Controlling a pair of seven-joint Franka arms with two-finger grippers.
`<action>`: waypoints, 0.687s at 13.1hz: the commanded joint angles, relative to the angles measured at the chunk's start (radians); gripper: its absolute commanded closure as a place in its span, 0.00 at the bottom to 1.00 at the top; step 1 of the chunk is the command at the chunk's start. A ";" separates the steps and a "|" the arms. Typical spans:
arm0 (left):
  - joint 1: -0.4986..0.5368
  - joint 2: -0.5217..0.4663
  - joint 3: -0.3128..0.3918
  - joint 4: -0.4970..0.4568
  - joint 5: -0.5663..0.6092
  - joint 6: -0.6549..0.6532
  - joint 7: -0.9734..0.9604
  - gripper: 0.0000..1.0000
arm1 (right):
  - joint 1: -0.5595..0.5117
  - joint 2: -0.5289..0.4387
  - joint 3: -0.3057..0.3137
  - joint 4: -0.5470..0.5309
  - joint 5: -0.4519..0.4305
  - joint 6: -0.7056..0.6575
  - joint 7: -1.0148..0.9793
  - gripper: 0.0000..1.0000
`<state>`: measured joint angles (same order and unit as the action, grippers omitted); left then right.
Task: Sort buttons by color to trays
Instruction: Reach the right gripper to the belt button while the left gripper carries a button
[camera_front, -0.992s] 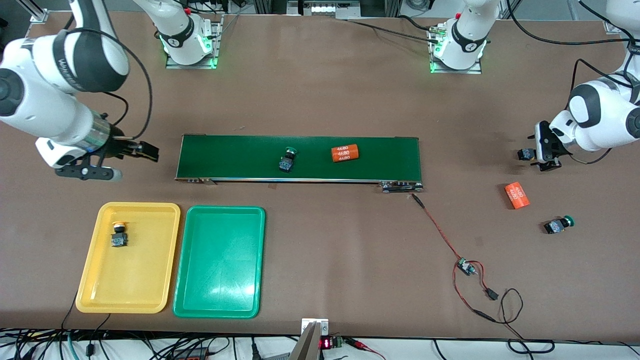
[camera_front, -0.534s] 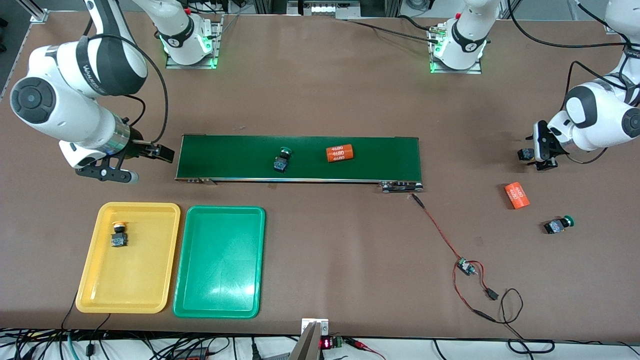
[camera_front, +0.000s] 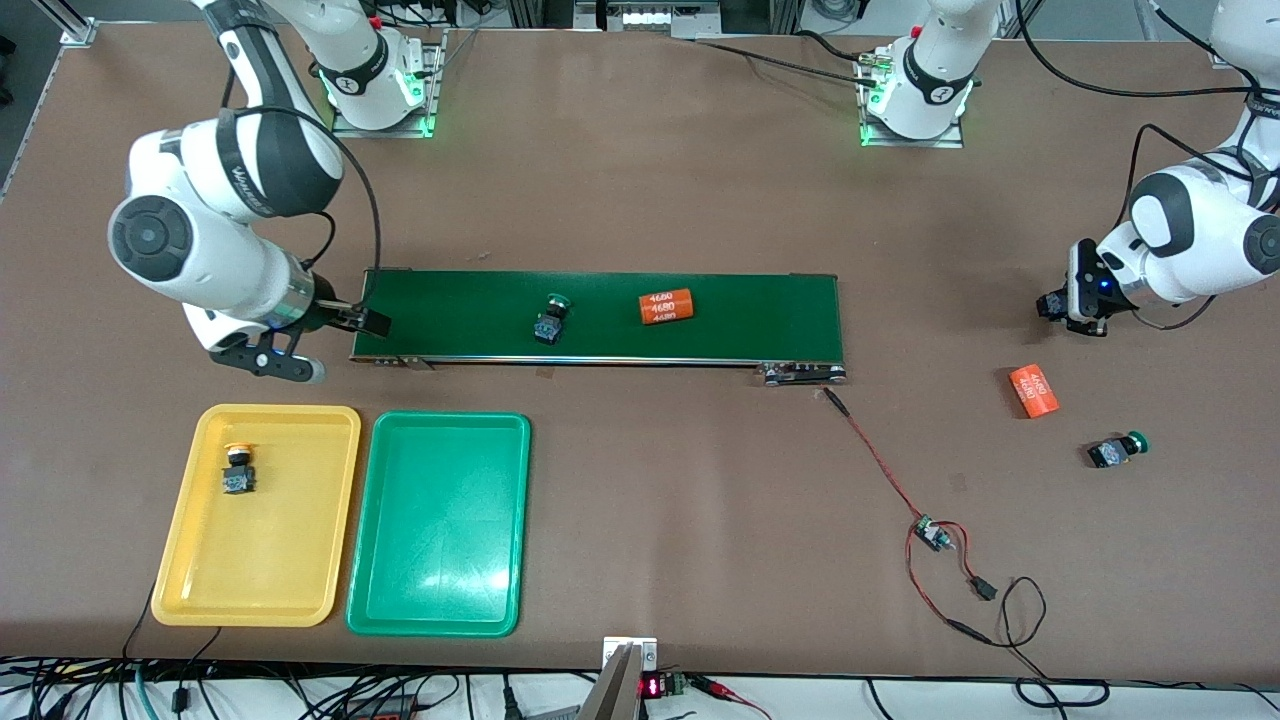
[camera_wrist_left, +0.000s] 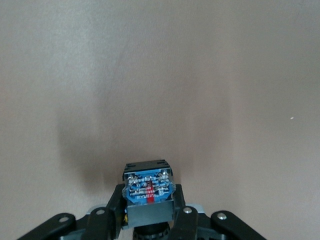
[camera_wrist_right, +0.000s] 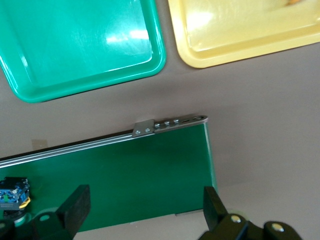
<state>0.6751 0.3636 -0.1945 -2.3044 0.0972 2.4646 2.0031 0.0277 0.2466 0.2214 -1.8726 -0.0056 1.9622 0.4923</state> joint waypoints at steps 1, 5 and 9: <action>-0.005 -0.093 -0.042 -0.003 -0.010 -0.016 0.025 1.00 | 0.024 0.028 0.000 0.001 0.007 0.023 0.064 0.00; -0.132 -0.202 -0.069 0.020 -0.172 -0.045 -0.021 1.00 | 0.052 0.037 0.001 -0.005 0.009 0.023 0.094 0.00; -0.250 -0.210 -0.069 0.077 -0.279 -0.142 -0.287 1.00 | 0.098 0.011 0.001 -0.071 0.010 0.075 0.114 0.00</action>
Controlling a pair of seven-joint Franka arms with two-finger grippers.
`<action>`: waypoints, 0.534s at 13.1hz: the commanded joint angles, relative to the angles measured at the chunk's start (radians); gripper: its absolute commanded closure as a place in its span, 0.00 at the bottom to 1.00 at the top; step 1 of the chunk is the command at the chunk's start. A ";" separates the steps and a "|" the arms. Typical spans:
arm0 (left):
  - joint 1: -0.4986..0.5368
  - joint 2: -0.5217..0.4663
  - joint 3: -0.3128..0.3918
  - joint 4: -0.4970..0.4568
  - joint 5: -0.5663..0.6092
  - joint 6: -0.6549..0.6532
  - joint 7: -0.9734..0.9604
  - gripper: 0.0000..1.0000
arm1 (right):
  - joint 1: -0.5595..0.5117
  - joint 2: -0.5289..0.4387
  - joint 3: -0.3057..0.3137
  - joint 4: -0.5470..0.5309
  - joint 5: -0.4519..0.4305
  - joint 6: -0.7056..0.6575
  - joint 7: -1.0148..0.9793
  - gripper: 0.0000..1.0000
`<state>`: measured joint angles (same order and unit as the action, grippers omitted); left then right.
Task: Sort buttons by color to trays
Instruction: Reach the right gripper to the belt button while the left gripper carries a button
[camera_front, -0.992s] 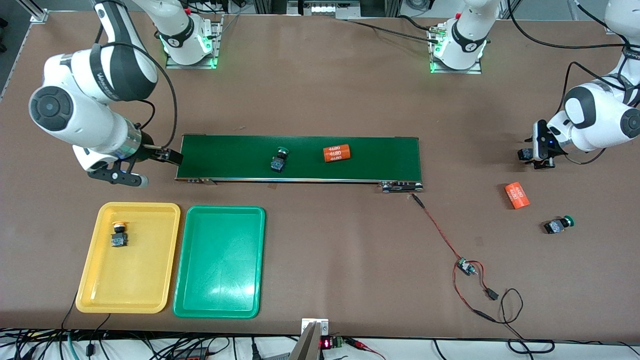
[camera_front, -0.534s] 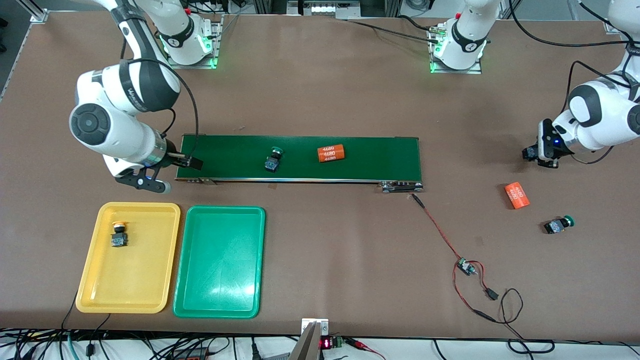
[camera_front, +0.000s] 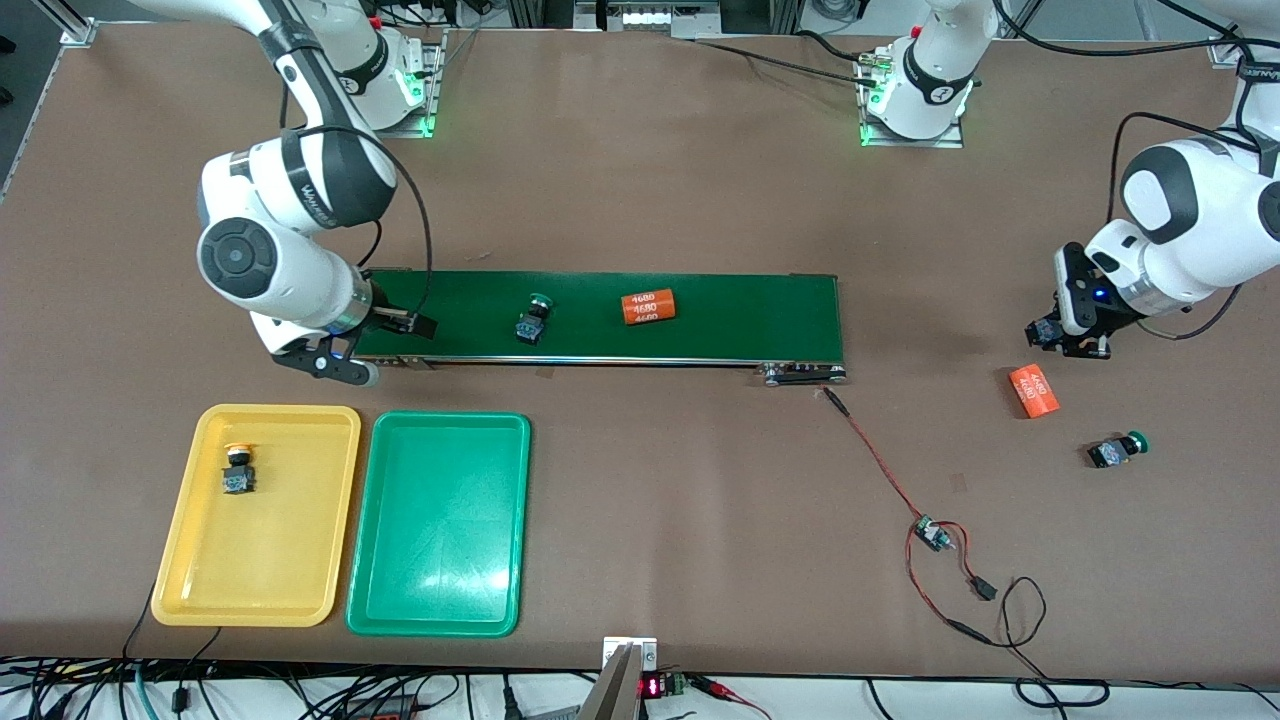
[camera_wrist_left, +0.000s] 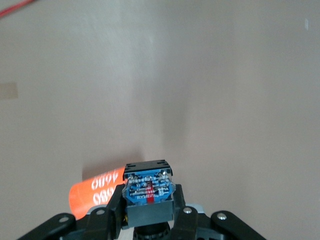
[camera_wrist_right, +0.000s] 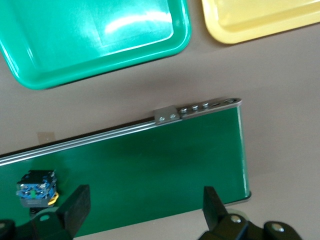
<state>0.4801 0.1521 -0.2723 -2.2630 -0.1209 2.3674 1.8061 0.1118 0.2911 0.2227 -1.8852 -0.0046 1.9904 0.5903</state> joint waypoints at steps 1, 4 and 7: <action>-0.090 0.006 0.008 0.058 -0.074 -0.047 -0.129 1.00 | 0.023 -0.042 0.004 -0.080 0.008 0.062 0.013 0.00; -0.199 0.061 0.008 0.157 -0.074 -0.083 -0.323 1.00 | 0.063 -0.093 0.012 -0.138 0.005 0.109 0.006 0.00; -0.331 0.057 0.008 0.160 -0.066 -0.085 -0.631 1.00 | 0.063 -0.160 0.012 -0.216 0.006 0.185 -0.056 0.00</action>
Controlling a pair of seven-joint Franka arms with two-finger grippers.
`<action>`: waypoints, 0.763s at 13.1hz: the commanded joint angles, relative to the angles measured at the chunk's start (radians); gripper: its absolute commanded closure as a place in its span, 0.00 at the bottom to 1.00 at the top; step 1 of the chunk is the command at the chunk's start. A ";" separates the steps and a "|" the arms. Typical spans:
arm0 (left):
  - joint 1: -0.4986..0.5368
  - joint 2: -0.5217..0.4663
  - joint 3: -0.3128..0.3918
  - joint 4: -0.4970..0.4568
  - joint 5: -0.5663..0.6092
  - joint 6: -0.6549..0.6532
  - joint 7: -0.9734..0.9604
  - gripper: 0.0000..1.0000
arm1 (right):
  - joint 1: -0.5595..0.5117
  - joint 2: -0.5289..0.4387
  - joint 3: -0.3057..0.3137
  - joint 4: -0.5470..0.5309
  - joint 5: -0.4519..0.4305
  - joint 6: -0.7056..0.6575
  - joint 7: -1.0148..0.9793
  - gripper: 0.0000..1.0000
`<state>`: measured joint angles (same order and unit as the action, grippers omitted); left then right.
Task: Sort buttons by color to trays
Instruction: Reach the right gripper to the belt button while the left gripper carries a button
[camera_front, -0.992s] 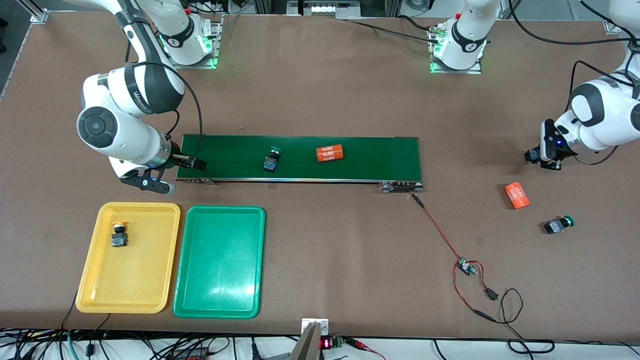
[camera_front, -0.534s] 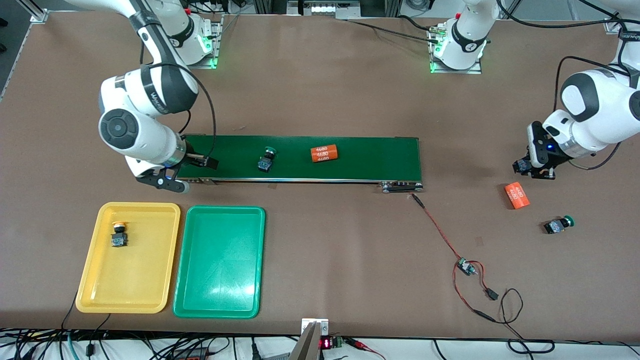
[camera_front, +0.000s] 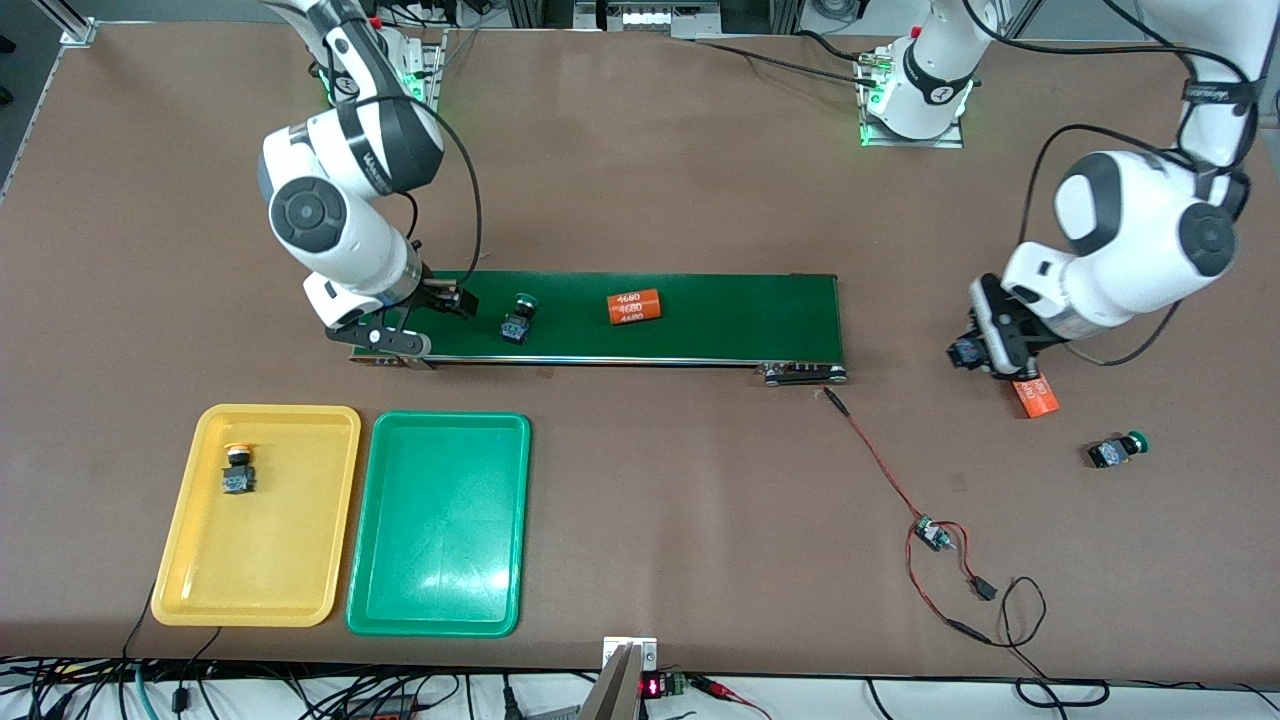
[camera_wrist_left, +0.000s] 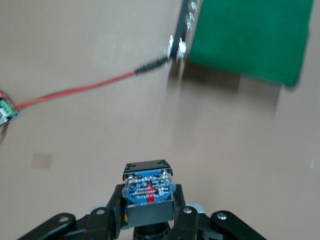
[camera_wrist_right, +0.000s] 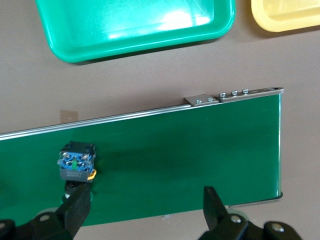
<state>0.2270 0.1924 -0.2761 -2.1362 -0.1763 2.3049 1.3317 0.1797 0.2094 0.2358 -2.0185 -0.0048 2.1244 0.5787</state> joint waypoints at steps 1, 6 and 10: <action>-0.124 0.015 0.012 0.033 -0.005 -0.022 -0.292 1.00 | -0.009 -0.108 -0.001 -0.115 0.006 0.061 -0.056 0.00; -0.279 0.019 0.012 0.029 0.017 -0.025 -0.748 1.00 | -0.061 -0.247 -0.001 -0.229 0.006 0.112 -0.210 0.00; -0.356 0.036 0.012 0.025 0.017 -0.016 -1.136 1.00 | -0.077 -0.318 -0.001 -0.390 0.008 0.302 -0.235 0.00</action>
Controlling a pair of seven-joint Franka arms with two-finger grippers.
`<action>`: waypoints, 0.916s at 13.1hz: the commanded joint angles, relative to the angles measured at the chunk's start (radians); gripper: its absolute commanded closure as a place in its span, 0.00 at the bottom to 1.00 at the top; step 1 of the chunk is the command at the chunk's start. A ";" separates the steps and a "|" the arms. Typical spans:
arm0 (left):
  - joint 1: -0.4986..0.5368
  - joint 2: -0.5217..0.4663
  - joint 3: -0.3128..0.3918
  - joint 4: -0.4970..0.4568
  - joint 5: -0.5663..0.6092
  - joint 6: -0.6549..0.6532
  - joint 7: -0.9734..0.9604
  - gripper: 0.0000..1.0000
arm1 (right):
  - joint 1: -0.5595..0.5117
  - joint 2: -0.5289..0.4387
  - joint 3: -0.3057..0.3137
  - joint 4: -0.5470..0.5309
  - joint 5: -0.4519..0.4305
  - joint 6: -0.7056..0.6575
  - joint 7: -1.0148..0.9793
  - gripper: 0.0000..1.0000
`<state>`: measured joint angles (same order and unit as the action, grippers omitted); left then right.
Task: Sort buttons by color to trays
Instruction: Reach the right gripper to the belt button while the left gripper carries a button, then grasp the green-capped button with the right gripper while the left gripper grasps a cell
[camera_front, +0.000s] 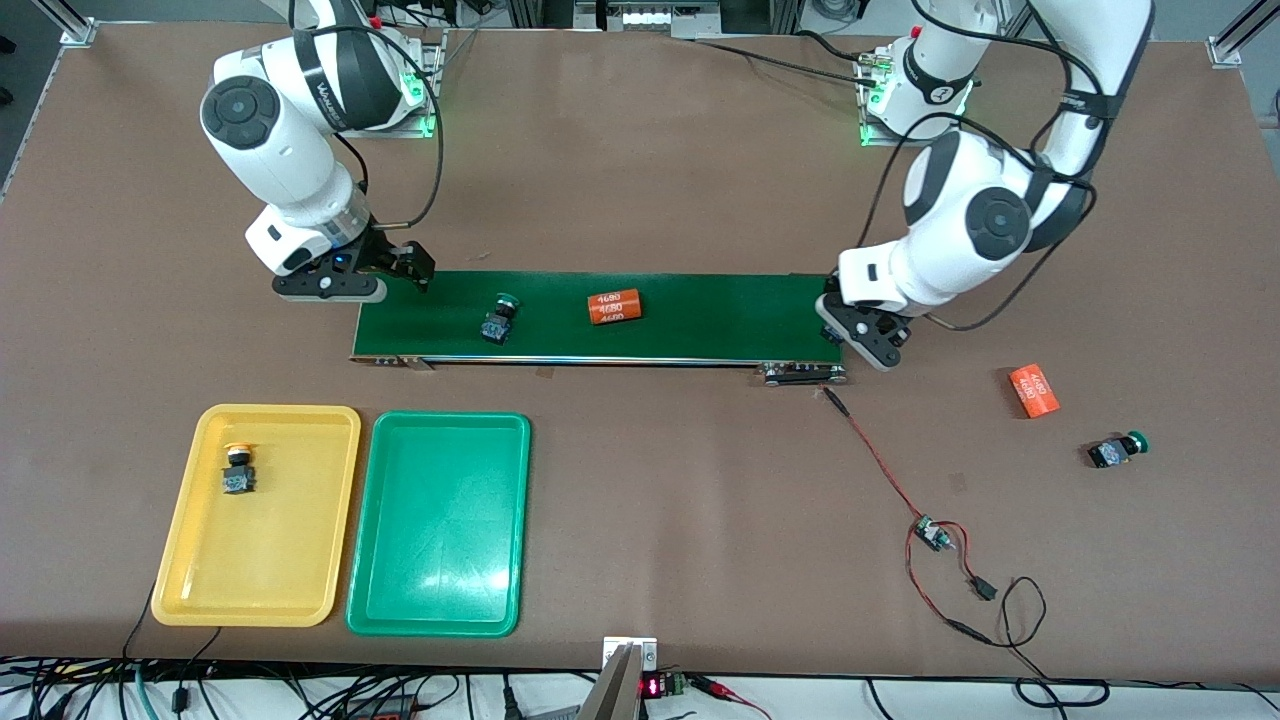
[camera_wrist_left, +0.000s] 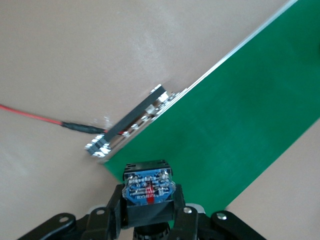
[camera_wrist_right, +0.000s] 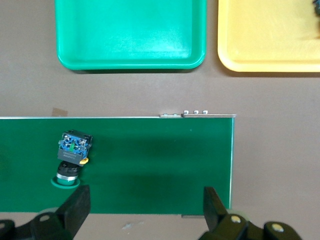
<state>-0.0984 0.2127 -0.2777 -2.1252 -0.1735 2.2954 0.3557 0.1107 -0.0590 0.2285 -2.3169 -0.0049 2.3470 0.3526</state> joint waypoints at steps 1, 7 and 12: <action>-0.053 0.036 0.014 0.014 0.014 -0.002 -0.251 1.00 | -0.008 -0.048 0.006 -0.094 0.008 0.086 0.005 0.00; -0.101 0.083 0.014 -0.065 0.014 0.202 -0.500 1.00 | 0.000 0.007 0.008 -0.090 0.005 0.078 0.210 0.00; -0.109 0.083 0.014 -0.059 0.014 0.202 -0.485 0.01 | 0.020 0.096 0.015 -0.050 -0.018 0.087 0.224 0.00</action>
<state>-0.1959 0.3131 -0.2765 -2.1814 -0.1732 2.4951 -0.1283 0.1191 -0.0081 0.2386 -2.3965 -0.0061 2.4248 0.5540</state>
